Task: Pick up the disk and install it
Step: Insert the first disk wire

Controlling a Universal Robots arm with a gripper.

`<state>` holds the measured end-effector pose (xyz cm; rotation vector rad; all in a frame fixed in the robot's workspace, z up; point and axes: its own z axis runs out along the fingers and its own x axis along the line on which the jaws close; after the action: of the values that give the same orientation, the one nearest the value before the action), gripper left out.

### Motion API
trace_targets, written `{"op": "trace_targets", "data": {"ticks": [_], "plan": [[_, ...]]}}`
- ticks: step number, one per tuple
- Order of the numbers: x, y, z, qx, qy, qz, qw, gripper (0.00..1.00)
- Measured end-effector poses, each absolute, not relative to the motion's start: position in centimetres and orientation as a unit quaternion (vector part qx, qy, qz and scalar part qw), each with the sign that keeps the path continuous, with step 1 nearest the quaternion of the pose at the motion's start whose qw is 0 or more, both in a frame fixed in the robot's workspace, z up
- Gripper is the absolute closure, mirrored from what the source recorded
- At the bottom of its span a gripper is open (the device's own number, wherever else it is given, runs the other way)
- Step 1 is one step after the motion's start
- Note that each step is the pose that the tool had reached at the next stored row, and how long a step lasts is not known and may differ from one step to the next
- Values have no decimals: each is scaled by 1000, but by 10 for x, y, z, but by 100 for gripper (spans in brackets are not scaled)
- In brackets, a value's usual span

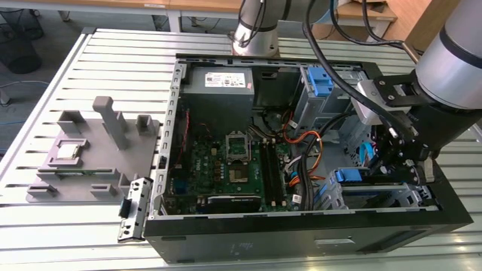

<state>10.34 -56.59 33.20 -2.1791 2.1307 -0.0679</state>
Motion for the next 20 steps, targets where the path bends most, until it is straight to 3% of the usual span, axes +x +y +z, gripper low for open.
{"op": "trace_targets", "data": {"ticks": [12, 14, 15, 20], "plan": [[103, -566, 329, -714, 698, -22, 47, 84], [103, -566, 329, -714, 698, -22, 47, 82], [103, -566, 329, -714, 698, -22, 47, 76], [103, -566, 335, -714, 698, -22, 46, 76]]}}
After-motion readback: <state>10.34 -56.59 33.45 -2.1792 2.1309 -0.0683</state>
